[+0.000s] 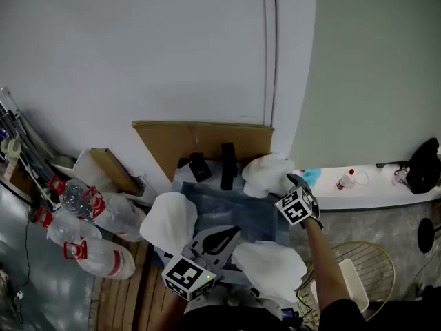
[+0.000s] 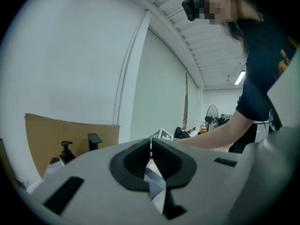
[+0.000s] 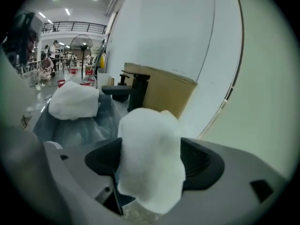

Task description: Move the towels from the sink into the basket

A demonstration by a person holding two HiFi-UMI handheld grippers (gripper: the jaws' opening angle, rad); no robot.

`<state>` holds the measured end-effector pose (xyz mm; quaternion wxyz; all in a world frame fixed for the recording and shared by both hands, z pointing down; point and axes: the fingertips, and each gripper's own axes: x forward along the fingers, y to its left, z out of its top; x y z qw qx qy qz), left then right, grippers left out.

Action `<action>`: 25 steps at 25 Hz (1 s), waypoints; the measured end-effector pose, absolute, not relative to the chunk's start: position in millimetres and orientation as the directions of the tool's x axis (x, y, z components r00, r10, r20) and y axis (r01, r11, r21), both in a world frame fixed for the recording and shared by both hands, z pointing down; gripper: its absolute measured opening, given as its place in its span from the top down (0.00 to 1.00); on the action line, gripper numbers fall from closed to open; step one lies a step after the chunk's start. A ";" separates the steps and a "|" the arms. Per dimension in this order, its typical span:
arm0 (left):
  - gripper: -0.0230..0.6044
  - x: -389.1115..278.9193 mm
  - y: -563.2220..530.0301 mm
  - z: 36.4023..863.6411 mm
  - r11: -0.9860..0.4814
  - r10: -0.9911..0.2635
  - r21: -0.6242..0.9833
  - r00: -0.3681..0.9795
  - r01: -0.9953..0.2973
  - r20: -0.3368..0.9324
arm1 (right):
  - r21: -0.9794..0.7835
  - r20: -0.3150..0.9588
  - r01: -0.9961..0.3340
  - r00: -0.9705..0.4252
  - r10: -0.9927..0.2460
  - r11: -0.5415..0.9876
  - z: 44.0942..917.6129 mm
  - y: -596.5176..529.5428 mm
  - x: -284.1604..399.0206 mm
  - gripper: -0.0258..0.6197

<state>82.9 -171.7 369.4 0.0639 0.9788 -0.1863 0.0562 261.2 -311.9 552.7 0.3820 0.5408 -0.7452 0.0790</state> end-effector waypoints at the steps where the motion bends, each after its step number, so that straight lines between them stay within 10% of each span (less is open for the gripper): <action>1: 0.94 77.9 -173.9 370.7 -0.917 -0.369 0.104 0.919 -0.384 0.140 | 0.299 0.675 -0.859 -0.116 -0.729 0.414 561.1 -318.1 260.7 0.39; 9: 0.94 50.2 -190.0 377.2 -0.888 -0.427 0.112 0.891 -0.445 0.157 | 0.243 0.697 -0.897 -0.104 -0.709 0.370 589.2 -345.6 261.3 0.40; 16: 0.94 38.8 -198.2 376.6 -0.892 -0.420 0.111 0.895 -0.438 0.148 | 0.301 0.649 -0.914 -0.012 -0.761 0.271 567.3 -339.9 260.5 0.72; 25: 0.94 44.3 -195.3 371.6 -0.931 -0.333 0.112 0.934 -0.347 0.125 | 0.268 0.491 -0.955 0.019 -0.871 0.130 487.3 -309.1 261.9 0.75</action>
